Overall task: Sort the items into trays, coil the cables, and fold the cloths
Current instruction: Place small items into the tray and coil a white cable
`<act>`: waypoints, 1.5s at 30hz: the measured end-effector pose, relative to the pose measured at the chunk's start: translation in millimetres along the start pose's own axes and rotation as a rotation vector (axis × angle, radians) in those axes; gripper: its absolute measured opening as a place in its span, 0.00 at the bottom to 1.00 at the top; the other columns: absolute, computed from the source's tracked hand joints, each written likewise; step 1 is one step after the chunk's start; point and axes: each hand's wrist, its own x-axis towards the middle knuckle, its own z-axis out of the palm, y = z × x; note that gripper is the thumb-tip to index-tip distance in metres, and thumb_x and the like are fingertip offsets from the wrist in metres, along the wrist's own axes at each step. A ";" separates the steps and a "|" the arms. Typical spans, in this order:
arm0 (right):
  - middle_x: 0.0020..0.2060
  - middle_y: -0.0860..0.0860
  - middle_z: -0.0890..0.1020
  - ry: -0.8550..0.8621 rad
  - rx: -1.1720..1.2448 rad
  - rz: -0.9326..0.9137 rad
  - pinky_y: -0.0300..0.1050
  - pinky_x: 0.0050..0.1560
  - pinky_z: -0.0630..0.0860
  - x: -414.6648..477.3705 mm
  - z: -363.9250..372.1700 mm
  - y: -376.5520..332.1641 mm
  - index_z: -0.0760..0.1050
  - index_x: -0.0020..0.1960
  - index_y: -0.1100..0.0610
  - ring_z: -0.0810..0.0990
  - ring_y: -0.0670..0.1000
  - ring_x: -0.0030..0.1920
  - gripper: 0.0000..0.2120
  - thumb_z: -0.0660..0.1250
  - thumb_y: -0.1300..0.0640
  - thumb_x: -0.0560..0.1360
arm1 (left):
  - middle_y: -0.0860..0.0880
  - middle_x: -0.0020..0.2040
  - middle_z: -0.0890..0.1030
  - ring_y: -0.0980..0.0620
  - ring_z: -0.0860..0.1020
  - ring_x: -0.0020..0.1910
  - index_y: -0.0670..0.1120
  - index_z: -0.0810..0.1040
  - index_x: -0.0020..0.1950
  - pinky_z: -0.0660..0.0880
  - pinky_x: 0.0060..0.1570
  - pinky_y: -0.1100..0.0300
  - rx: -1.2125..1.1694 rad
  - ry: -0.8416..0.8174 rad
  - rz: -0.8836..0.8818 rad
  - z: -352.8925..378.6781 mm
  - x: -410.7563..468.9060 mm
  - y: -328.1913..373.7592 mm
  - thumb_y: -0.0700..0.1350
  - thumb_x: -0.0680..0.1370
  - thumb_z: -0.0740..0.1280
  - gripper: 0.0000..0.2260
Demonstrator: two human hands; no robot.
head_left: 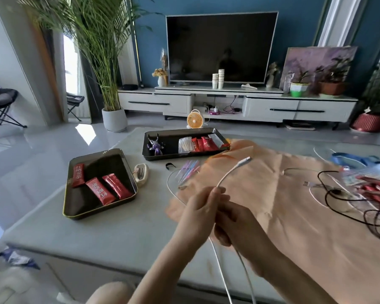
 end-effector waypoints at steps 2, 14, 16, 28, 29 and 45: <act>0.23 0.44 0.75 -0.043 0.004 0.030 0.33 0.24 0.62 -7.0 -1.3 0.0 0.76 0.41 0.62 0.65 0.44 0.22 0.12 0.56 0.67 0.78 | 0.47 0.42 0.82 0.55 0.75 0.29 0.44 0.77 0.43 0.67 0.26 0.68 -0.070 0.015 -0.029 5.9 -5.3 -2.2 0.43 0.82 0.55 0.13; 0.23 0.48 0.64 -0.418 0.411 0.364 0.35 0.24 0.62 -20.4 -61.9 1.8 0.81 0.40 0.60 0.63 0.44 0.20 0.11 0.74 0.51 0.69 | 0.57 0.26 0.59 0.60 0.57 0.21 0.40 0.76 0.40 0.56 0.17 0.64 -1.308 -0.066 -0.388 -65.4 12.5 20.7 0.33 0.71 0.61 0.05; 0.23 0.49 0.64 -0.414 0.437 0.354 0.36 0.23 0.62 -19.3 -76.0 0.9 0.81 0.39 0.60 0.64 0.45 0.20 0.15 0.78 0.50 0.62 | 0.57 0.26 0.58 0.60 0.54 0.21 0.39 0.74 0.40 0.55 0.20 0.64 -1.312 -0.086 -0.377 -80.4 10.4 25.5 0.32 0.73 0.59 0.06; 0.20 0.39 0.74 0.217 -0.600 -0.048 0.31 0.29 0.66 0.1 -77.1 13.7 0.76 0.30 0.52 0.72 0.37 0.25 0.12 0.70 0.56 0.73 | 0.47 0.26 0.76 0.53 0.75 0.20 0.40 0.76 0.32 0.69 0.17 0.70 -0.737 -0.091 -0.650 2.6 -31.9 -0.9 0.41 0.77 0.62 0.14; 0.21 0.39 0.74 0.267 -0.599 -0.101 0.31 0.30 0.67 -3.4 -70.5 15.3 0.76 0.31 0.52 0.73 0.36 0.27 0.12 0.70 0.56 0.73 | 0.44 0.28 0.78 0.50 0.78 0.23 0.39 0.75 0.34 0.72 0.20 0.68 -0.747 -0.016 -0.646 15.1 -32.6 -10.8 0.43 0.79 0.59 0.16; 0.38 0.51 0.79 0.002 -0.788 -0.595 0.42 0.34 0.72 -48.1 -13.1 32.9 0.72 0.67 0.56 0.77 0.50 0.35 0.19 0.59 0.57 0.77 | 0.51 0.24 0.73 0.56 0.77 0.24 0.43 0.69 0.32 0.76 0.32 0.65 -1.166 0.210 -0.370 8.5 -1.8 -15.6 0.45 0.82 0.54 0.18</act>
